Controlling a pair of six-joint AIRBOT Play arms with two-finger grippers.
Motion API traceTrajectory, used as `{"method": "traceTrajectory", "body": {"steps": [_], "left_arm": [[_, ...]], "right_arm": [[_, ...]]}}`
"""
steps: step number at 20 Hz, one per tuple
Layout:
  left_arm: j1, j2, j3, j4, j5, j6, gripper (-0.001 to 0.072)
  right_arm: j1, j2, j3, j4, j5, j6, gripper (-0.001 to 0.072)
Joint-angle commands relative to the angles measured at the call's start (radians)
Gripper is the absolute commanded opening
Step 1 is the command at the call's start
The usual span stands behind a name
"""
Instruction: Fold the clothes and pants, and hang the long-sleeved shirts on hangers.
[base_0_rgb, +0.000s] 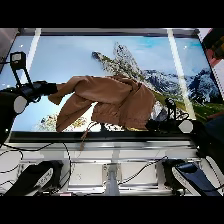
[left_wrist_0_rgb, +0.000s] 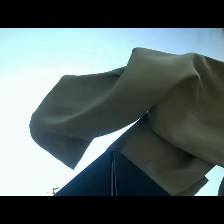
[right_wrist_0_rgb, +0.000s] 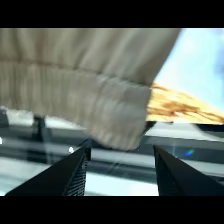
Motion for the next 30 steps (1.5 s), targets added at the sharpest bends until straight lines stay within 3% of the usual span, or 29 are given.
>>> {"method": "traceTrajectory", "body": {"steps": [1, 11, 12, 13, 14, 15, 17, 18, 19, 22, 30], "left_arm": [[0.003, 0.003, -0.034, 0.001, -0.001, 0.000, 0.0016], [0.003, 0.003, -0.067, -0.008, 0.004, -0.001, 0.0017], [0.003, 0.003, -0.067, -0.010, 0.003, -0.001, 0.0017], [0.003, 0.002, -0.067, -0.010, 0.003, -0.001, 0.0017], [0.004, 0.002, -0.067, -0.010, 0.003, -0.001, 0.0017], [0.004, 0.002, -0.067, -0.010, 0.002, -0.001, 0.0017], [0.004, 0.002, -0.067, -0.010, -0.024, -0.008, 0.0044], [0.004, 0.002, -0.068, -0.010, -0.060, -0.008, 0.0235], [0.005, 0.003, -0.075, -0.010, -0.112, -0.008, 0.0335], [0.008, 0.003, -0.166, -0.010, -0.219, 0.031, 0.0335], [0.012, 0.003, -0.410, -0.090, -0.237, 0.030, 0.0374]], "right_arm": [[0.001, -0.056, -0.022, -0.001, -0.101, 0.080, 0.0464], [0.001, -0.251, -0.022, 0.265, -0.235, 0.051, 0.0487], [0.001, -0.269, -0.022, 0.288, -0.241, 0.049, 0.0435], [0.001, -0.279, -0.022, 0.304, -0.261, 0.048, 0.0327], [0.002, -0.280, -0.022, 0.312, -0.288, 0.049, 0.0155], [0.002, -0.277, -0.018, 0.310, -0.302, 0.049, 0.0032], [0.002, -0.270, 0.013, 0.278, -0.324, 0.006, 0.0033], [0.002, -0.269, 0.037, 0.255, -0.321, -0.032, 0.0033], [0.002, -0.269, 0.062, 0.230, -0.319, -0.057, 0.0033], [0.002, -0.269, 0.130, 0.210, -0.319, -0.089, 0.0033], [0.002, -0.269, 0.165, 0.188, -0.320, -0.092, 0.0033]]}}
